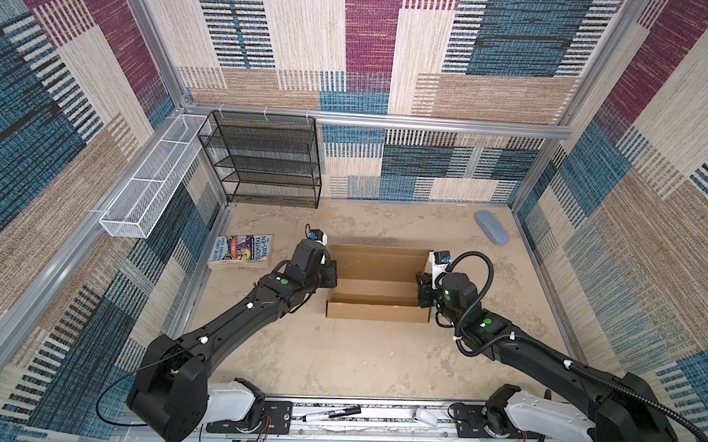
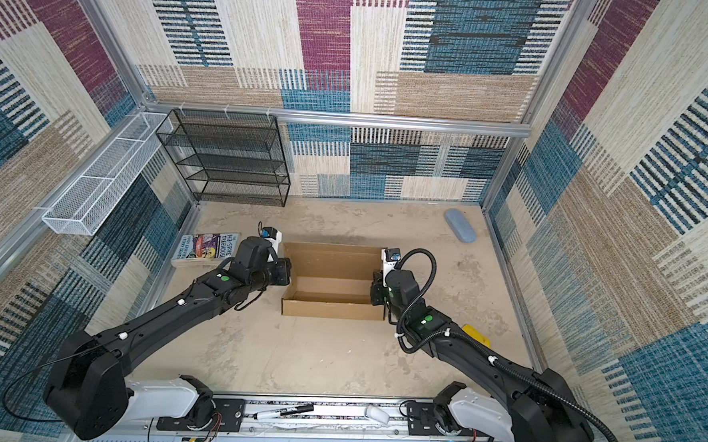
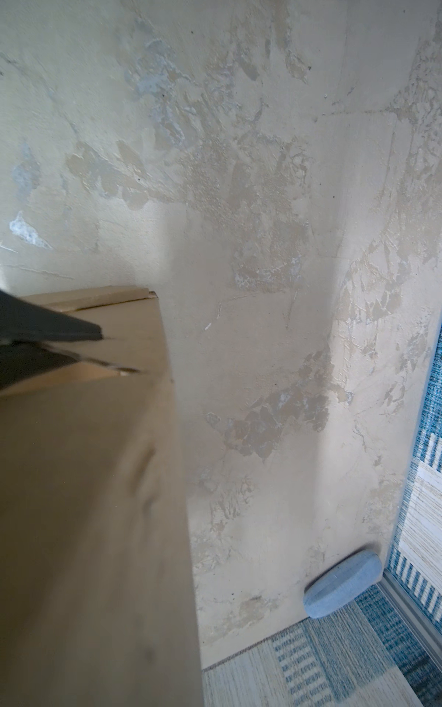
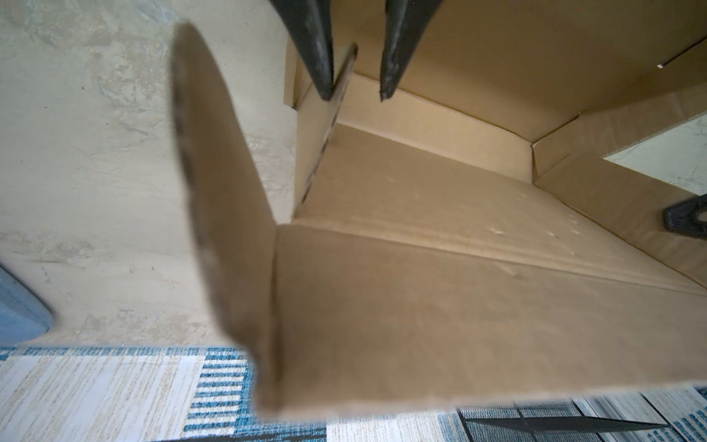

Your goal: Fold the paper box

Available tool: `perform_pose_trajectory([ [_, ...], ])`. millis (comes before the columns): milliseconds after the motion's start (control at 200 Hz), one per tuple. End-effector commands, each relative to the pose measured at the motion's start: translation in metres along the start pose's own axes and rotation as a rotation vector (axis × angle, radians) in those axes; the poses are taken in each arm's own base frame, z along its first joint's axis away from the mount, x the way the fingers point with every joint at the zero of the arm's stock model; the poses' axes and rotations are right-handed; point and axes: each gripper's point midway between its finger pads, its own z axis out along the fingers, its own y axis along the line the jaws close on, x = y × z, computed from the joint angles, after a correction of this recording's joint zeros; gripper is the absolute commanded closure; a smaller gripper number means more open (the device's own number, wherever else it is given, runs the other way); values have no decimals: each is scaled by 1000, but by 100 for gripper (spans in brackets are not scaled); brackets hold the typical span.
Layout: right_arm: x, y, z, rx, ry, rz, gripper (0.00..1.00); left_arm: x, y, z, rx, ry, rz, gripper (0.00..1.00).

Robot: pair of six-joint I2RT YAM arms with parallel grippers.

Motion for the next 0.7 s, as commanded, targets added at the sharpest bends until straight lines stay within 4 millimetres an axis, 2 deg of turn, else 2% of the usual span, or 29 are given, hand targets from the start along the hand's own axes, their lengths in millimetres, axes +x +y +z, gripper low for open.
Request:
perform_pose_trajectory([
  [0,-8,5,-3,-28,-40,21,70,-3,0,-4,2,-28,-19,100],
  [351,-14,3,-14,-25,-64,28,50,-3,1,-5,-5,-32,-15,100],
  [696,-14,-2,-22,-6,-67,29,43,1,2,-6,-16,-36,-9,100],
])
